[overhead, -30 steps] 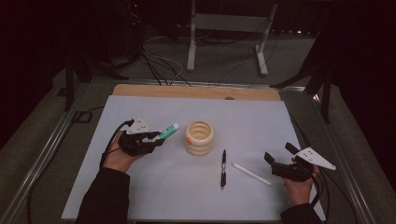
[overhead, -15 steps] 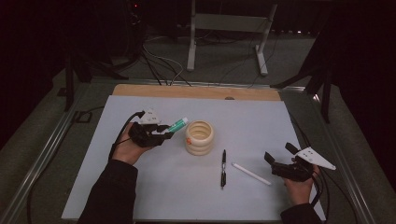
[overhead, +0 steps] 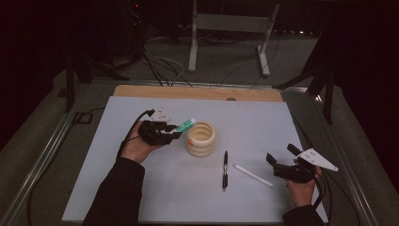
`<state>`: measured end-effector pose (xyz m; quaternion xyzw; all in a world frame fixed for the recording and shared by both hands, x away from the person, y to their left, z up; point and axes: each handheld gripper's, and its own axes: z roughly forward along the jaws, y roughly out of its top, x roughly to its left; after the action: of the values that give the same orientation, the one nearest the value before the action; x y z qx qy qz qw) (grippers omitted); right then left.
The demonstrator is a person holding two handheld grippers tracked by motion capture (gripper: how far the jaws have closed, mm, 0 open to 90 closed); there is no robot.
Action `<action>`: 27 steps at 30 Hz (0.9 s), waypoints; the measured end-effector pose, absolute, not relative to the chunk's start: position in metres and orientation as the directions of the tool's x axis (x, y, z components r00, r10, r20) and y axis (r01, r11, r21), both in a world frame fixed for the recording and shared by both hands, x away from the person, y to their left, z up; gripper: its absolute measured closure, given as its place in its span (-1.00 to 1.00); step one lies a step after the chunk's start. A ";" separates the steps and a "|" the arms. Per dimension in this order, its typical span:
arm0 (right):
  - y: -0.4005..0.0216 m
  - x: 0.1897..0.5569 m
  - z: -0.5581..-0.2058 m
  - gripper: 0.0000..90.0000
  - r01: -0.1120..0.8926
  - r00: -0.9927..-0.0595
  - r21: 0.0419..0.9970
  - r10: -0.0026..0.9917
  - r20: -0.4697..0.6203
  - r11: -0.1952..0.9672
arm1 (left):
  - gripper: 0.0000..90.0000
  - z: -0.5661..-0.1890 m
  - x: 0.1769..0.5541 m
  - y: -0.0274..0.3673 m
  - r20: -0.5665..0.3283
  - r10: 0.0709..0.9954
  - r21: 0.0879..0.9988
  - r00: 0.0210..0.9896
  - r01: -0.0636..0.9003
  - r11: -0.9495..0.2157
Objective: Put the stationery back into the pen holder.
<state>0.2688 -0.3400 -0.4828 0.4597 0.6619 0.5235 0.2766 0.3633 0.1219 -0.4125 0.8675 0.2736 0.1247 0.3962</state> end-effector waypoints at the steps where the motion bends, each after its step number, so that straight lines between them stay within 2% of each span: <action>1: -0.340 0.269 -0.483 -1.00 0.319 -0.424 0.947 0.898 0.115 0.029 | 0.46 -0.413 0.364 0.120 -0.003 0.572 0.755 0.820 0.377 -0.536; 15: -0.340 0.269 -0.483 -0.99 0.319 -0.423 0.948 0.898 0.117 0.027 | 0.46 -0.414 0.373 0.095 -0.014 0.547 0.734 0.837 0.380 -0.563; 27: -0.341 0.269 -0.483 -1.00 0.319 -0.422 0.947 0.899 0.118 0.026 | 0.45 -0.418 0.376 0.092 -0.031 0.538 0.732 0.842 0.386 -0.562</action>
<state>0.2693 -0.3407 -0.4829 0.4611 0.6607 0.5239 0.2765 0.3755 0.0920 -0.4180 0.8782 0.2631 0.0983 0.3872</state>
